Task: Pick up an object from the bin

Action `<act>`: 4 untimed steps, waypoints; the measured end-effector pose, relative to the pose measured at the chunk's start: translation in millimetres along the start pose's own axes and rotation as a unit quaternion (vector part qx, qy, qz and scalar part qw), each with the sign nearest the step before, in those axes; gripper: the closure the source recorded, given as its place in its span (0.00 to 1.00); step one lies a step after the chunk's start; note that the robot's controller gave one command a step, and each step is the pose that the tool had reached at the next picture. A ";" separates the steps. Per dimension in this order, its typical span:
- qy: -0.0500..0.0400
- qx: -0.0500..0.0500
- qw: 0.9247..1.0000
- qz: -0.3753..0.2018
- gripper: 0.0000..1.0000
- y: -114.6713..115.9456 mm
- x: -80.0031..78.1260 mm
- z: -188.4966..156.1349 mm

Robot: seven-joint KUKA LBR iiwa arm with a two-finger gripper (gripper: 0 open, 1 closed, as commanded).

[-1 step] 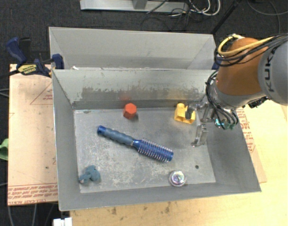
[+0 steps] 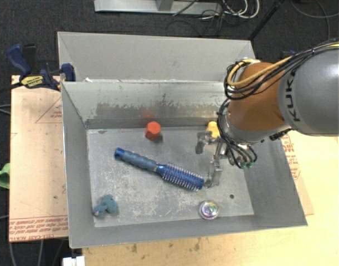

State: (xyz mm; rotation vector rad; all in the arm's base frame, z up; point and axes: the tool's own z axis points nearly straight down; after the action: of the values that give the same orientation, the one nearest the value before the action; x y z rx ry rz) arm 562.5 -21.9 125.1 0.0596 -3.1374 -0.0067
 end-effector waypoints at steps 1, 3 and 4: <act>0.000 0.001 0.999 -0.051 0.00 43.3 22.3 53.3; -0.006 0.002 0.999 -0.054 1.00 50.0 37.6 -52.5; 0.001 0.002 0.997 -0.079 1.00 22.0 73.8 -49.2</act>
Offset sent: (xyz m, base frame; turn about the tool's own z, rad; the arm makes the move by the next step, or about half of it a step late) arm -0.0227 0.0396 -0.0506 -0.1004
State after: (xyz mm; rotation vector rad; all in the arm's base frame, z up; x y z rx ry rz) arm 488.2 -3.0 174.6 0.3072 -3.1220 0.0001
